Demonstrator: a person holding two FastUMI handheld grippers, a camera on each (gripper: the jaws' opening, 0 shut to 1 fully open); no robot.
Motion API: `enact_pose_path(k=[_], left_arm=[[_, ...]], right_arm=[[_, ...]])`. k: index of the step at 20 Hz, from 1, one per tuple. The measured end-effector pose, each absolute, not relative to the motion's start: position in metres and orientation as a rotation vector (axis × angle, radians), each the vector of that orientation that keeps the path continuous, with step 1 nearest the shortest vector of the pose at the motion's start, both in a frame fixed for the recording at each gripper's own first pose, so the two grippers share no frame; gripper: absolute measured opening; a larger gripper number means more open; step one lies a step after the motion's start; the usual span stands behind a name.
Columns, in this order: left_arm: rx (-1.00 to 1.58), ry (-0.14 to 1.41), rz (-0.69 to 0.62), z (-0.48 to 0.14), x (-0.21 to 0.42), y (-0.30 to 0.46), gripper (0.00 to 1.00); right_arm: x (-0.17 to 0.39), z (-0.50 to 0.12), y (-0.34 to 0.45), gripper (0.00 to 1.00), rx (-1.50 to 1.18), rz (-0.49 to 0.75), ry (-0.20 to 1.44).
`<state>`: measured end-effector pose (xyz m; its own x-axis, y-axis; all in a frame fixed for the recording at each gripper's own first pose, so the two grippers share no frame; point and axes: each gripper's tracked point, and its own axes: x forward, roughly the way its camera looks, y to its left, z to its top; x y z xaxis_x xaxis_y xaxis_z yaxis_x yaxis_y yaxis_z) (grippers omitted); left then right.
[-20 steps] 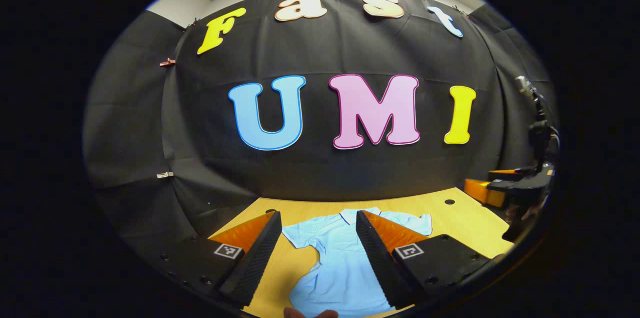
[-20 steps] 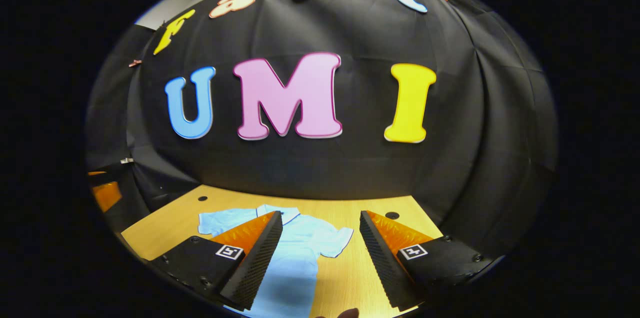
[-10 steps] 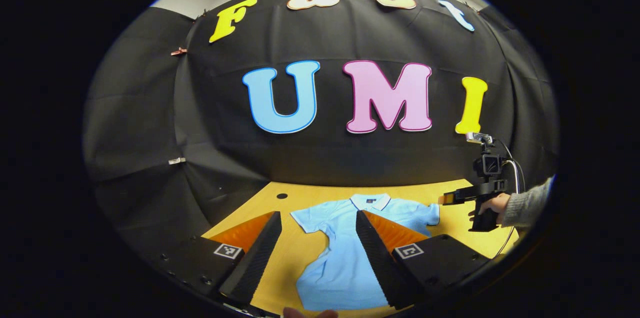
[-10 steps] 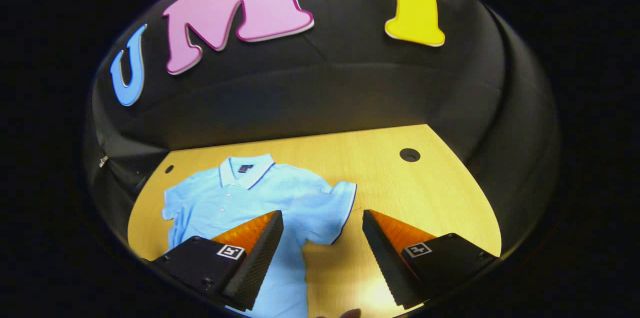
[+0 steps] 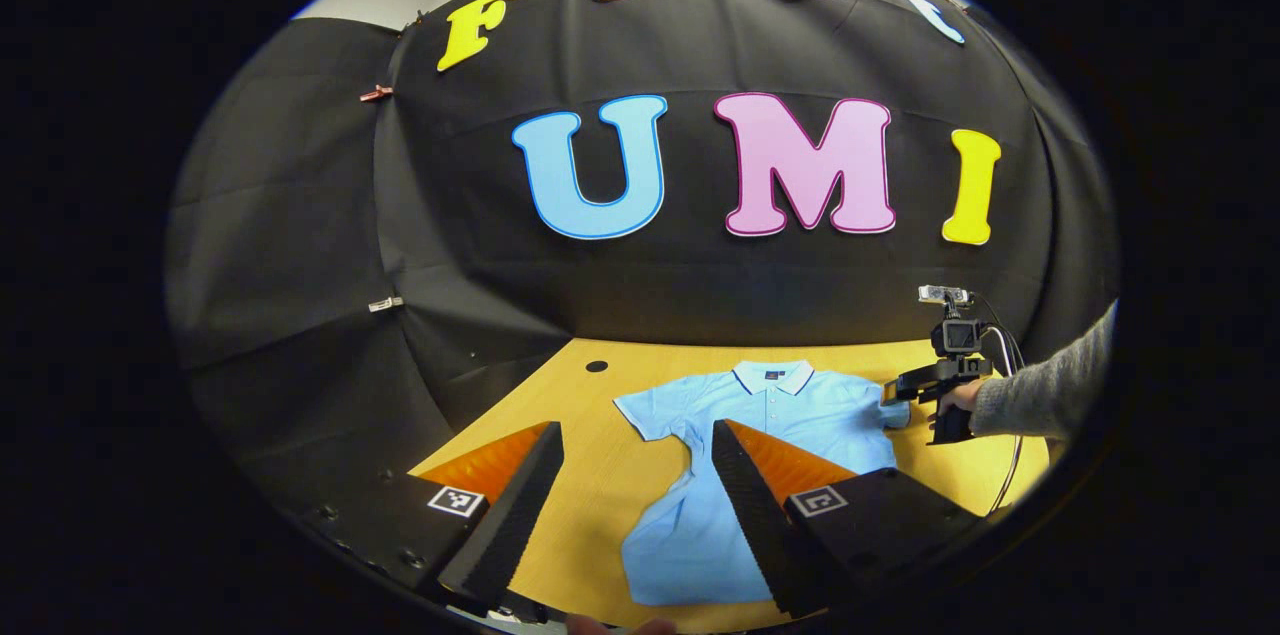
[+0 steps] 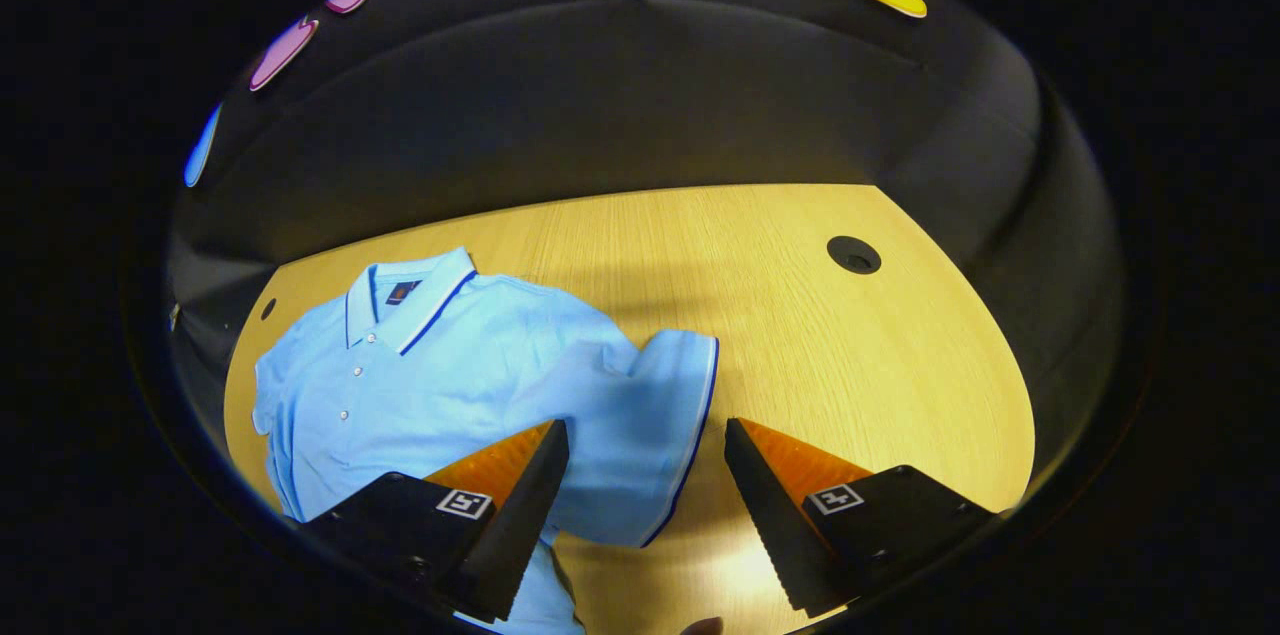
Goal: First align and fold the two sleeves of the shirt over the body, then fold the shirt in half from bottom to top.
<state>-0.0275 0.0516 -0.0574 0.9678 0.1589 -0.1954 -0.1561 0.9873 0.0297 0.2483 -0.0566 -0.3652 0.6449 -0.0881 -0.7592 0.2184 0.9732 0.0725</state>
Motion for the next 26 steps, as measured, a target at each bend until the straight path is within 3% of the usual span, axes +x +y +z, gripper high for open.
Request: enact_pose_path(k=[6, 10, 11, 12, 14, 15, 17, 19, 20, 21, 26], left_arm=[[0.014, 0.214, 0.165, -0.062, -0.022, 0.054, 0.95], [0.015, 0.224, 0.168, -0.067, -0.021, 0.058, 0.95], [0.018, 0.226, 0.169, -0.068, -0.023, 0.059, 0.95], [0.023, 0.229, 0.169, -0.070, -0.023, 0.059, 0.95], [0.032, 0.233, 0.165, -0.072, -0.024, 0.060, 0.95], [0.031, 0.235, 0.163, -0.072, -0.025, 0.061, 0.95], [0.023, 0.243, 0.158, -0.076, -0.024, 0.062, 0.95], [0.013, 0.251, 0.155, -0.079, -0.023, 0.063, 0.95], [0.009, 0.254, 0.153, -0.081, -0.023, 0.063, 0.95], [0.006, 0.255, 0.152, -0.081, -0.022, 0.065, 0.95], [-0.005, 0.254, 0.150, -0.084, -0.022, 0.072, 0.95]], right_arm=[[0.247, -0.377, -0.063, 0.97, 0.127, -0.201, 0.893], [0.247, -0.381, -0.058, 0.72, 0.146, -0.217, 0.902], [0.247, -0.380, -0.059, 0.50, 0.151, -0.226, 0.902], [0.248, -0.379, -0.060, 0.45, 0.154, -0.226, 0.900], [0.248, -0.377, -0.059, 0.22, 0.138, -0.209, 0.895], [0.250, -0.378, -0.056, 0.28, 0.136, -0.180, 0.888], [0.249, -0.375, -0.054, 0.09, 0.114, -0.174, 0.884], [0.251, -0.374, -0.053, 0.06, 0.090, -0.163, 0.877], [0.251, -0.376, -0.053, 0.00, 0.082, -0.161, 0.877], [0.249, -0.374, -0.053, 0.05, 0.076, -0.159, 0.877], [0.254, -0.346, -0.043, 0.05, 0.042, -0.129, 0.813]])
